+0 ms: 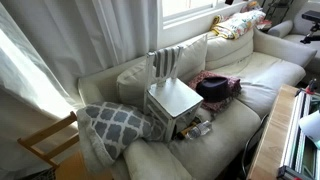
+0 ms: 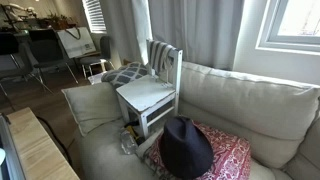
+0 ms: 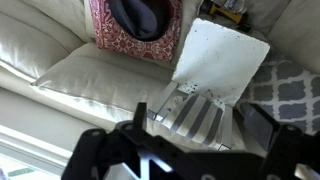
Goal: Pick up the black and red hats and hang them on the back of the chair on the right side, pick up the black hat and put it on the chair
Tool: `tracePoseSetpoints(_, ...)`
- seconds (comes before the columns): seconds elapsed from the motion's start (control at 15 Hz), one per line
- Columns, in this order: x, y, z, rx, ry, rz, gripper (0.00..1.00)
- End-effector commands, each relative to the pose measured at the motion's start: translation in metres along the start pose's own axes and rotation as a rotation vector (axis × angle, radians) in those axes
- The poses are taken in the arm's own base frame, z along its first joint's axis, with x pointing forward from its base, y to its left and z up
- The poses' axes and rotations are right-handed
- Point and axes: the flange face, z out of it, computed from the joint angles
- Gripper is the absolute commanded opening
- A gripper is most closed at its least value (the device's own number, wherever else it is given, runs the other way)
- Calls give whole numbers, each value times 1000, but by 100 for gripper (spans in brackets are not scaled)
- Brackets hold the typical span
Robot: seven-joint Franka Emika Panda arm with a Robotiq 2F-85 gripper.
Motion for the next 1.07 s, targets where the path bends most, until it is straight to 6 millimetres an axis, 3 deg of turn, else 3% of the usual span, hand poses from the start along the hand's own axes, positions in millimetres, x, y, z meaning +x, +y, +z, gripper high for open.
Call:
tracePoseSetpoints(0.0,0,0,0,0,-1,0,100)
tracePoseSetpoints(0.8,0,0,0,0,-1,0,100)
tracePoseSetpoints(1.0,8,8,65,10,-157,66,100)
